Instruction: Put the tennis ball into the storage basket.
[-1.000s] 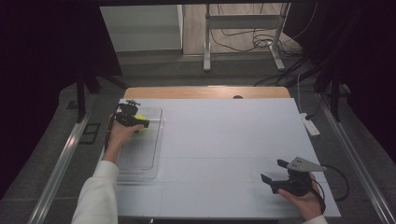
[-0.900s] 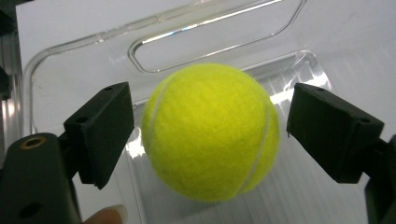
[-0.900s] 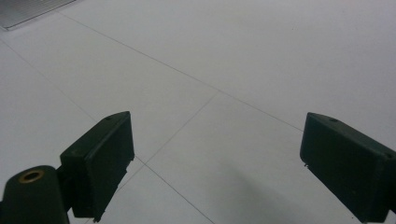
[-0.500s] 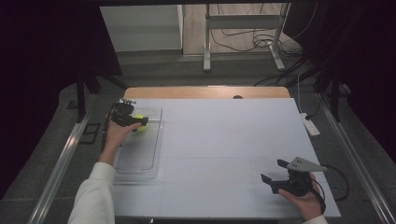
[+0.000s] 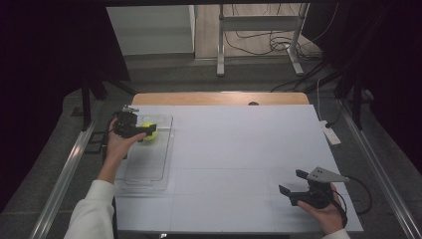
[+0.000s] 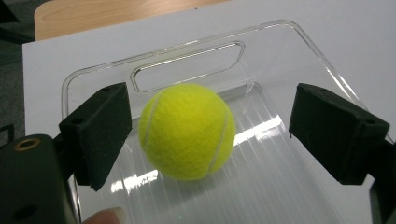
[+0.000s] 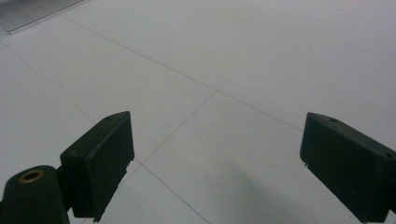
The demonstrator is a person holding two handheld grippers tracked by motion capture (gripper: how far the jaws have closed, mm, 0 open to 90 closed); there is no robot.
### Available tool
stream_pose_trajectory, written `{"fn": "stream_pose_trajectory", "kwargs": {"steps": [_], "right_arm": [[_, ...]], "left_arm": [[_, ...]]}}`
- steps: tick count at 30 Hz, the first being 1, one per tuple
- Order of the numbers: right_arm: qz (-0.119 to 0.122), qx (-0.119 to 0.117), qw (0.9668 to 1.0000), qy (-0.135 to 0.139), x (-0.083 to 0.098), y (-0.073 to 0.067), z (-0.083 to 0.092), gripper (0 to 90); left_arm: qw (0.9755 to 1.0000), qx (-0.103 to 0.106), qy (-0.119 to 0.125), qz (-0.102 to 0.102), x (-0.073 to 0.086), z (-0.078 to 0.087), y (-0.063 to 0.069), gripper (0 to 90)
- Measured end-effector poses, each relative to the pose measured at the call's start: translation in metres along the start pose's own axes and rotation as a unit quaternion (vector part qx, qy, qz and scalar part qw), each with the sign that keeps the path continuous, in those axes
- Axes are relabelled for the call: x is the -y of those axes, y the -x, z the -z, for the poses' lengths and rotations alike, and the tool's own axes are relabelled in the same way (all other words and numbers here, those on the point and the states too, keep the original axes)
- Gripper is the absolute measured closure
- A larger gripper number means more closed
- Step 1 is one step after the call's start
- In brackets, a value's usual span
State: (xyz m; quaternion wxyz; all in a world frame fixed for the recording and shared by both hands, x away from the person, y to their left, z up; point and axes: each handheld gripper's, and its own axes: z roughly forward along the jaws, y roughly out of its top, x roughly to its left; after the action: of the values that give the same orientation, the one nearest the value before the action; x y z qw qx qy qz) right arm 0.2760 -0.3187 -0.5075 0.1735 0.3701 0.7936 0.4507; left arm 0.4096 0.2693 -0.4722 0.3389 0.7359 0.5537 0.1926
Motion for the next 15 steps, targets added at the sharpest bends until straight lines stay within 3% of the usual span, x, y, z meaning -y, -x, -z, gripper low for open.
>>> {"fn": "stream_pose_trajectory", "kwargs": {"steps": [9, 15], "right_arm": [[-0.002, 0.000, 1.0000, 0.002, 0.000, 0.001, 0.000, 10.0], [0.002, 0.000, 1.0000, 0.001, -0.001, -0.001, 0.000, 10.1]], "left_arm": [[0.9988, 0.029, 0.040, 0.000, 0.004, 0.014, 0.008, 14.1], [0.9975, 0.045, 0.052, -0.014, 0.009, 0.024, 0.015, 14.1]]}}
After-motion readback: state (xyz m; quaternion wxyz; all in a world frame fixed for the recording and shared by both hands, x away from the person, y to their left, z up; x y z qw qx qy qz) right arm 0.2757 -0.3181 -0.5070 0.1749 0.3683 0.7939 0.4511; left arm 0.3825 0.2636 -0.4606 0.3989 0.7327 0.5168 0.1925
